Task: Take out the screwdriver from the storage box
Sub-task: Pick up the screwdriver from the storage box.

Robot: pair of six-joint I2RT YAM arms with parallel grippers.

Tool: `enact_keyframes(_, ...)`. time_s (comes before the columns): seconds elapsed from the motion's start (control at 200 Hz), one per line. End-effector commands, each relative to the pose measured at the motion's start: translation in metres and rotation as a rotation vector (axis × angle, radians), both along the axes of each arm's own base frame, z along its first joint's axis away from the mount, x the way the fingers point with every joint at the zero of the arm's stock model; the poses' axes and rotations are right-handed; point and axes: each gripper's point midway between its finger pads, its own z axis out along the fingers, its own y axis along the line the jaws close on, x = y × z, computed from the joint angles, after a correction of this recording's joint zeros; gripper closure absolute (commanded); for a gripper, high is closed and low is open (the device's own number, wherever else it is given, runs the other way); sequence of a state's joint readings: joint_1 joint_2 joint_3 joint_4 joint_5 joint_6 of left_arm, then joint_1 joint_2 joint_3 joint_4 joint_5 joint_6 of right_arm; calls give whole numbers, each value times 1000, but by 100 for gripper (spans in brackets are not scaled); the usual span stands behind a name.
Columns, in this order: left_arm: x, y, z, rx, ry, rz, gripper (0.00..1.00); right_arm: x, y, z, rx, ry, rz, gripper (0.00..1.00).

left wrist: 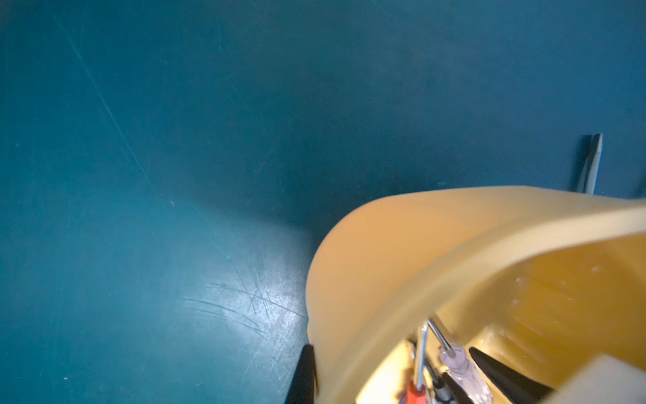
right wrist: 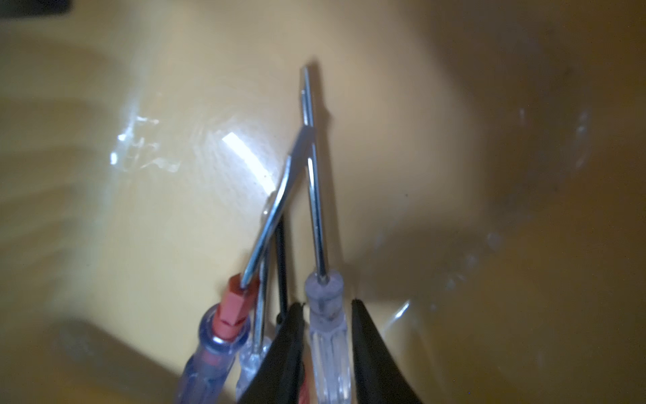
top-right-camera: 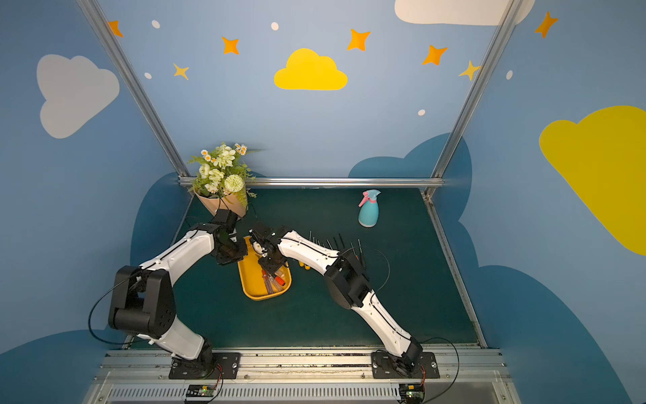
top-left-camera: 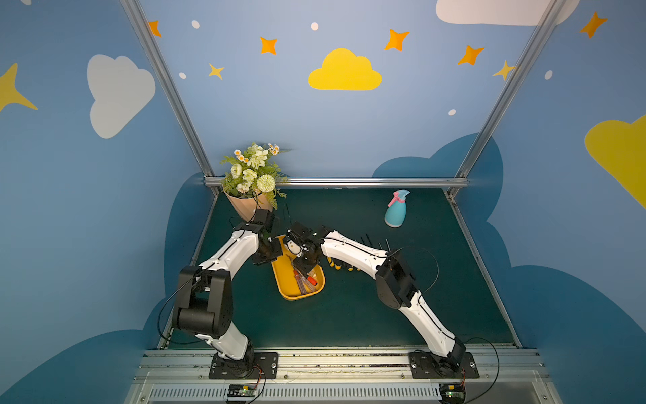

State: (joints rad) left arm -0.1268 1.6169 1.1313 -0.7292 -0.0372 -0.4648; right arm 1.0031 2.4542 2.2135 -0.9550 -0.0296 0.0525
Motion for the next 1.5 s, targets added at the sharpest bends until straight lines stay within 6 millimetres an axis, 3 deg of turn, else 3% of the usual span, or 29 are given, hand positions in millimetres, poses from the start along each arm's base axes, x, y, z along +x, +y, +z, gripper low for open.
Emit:
enact_keyframes(0.0, 6, -7, 11, -32, -21, 2, 97, -12, -15, -23, -86, 79, -30, 69)
enact_keyframes(0.175, 6, -6, 13, -33, -26, 9, 97, -18, -22, -33, -122, 123, -59, 77)
enact_keyframes(0.32, 6, -4, 14, -22, -24, 13, 98, -18, -21, -27, -109, 124, -71, 88)
enact_keyframes(0.681, 3, 1, 8, 3, -5, 37, 97, -3, -12, 36, 54, 38, -102, 100)
enact_keyframes(0.866, 3, 1, 8, 5, -3, 36, 98, 1, -7, 72, 157, 35, -117, 100)
enact_keyframes(1.252, -2, 6, 3, 26, 23, 42, 98, 13, -20, 118, 250, -44, -165, 100)
enact_keyframes(1.497, -8, 19, 4, 31, 25, 69, 97, 41, -53, 114, 235, -49, -276, 100)
